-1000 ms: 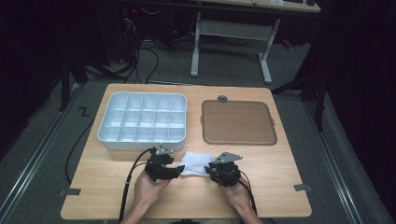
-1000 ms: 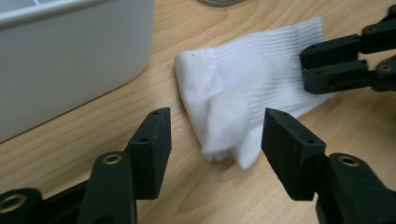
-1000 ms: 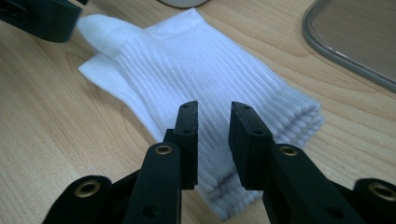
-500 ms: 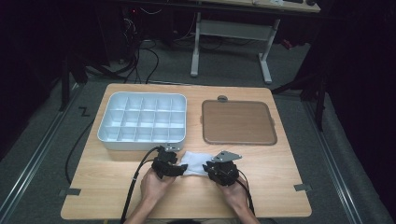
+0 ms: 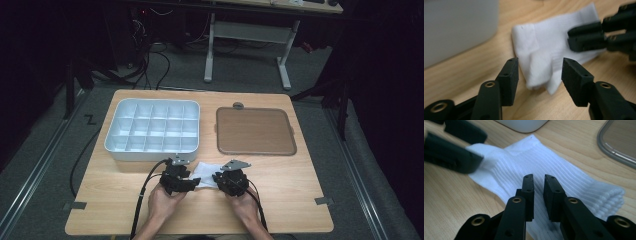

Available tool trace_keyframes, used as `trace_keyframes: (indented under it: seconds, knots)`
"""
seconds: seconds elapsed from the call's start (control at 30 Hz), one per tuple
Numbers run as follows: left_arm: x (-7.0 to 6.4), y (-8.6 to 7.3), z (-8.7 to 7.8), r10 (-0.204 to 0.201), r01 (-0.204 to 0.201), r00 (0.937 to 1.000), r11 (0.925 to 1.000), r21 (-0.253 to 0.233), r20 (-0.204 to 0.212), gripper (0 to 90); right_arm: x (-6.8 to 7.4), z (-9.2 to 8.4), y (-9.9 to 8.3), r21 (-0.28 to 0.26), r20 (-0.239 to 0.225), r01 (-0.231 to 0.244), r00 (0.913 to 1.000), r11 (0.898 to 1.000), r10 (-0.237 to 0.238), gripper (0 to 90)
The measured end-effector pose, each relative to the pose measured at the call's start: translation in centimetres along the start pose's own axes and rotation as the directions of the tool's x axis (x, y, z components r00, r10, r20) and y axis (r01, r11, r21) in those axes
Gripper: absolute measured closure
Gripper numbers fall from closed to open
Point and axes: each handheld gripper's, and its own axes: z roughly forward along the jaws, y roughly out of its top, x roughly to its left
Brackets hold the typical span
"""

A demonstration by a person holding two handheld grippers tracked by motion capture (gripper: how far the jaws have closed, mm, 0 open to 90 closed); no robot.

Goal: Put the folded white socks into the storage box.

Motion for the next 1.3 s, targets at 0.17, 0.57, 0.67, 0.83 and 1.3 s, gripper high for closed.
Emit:
trace_keyframes:
  seconds: [0.17, 0.57, 0.67, 0.83, 1.3]
  knots:
    - [-0.3, 1.0, 0.8, 0.006, -0.006, 0.9999, 1.0, -0.005, -0.012, 44.4, 0.1, 0.0, -0.1, 0.01, -0.009, 0.015, 0.9998, 1.0, -0.015, 79.9]
    - [0.1, 0.3, 3.5, -0.02, 0.022, 0.9988, 0.9987, 0.047, -0.045, 44.0, 0.5, -1.0, -1.1, 0.017, -0.046, 0.051, 0.9977, 0.999, -0.05, 80.3]
    - [0.0, 0.1, 3.8, -0.015, 0.018, 0.9989, 0.9985, 0.051, -0.045, 44.2, 0.4, -1.1, -1.3, 0.018, -0.053, 0.053, 0.9972, 0.998, -0.052, 80.3]
    - [0.2, 0.1, 4.5, -0.018, 0.02, 0.999, 0.9985, 0.051, -0.041, 46.4, 0.4, -1.1, -1.3, 0.018, -0.055, 0.055, 0.997, 0.998, -0.054, 80.3]
    - [0.0, -0.2, 4.7, 0.0, 0.0, 1.0, 0.9964, 0.084, 0.003, 74.0, 0.2, -1.1, -1.3, 0.018, -0.064, 0.054, 0.9965, 0.998, -0.053, 80.3]
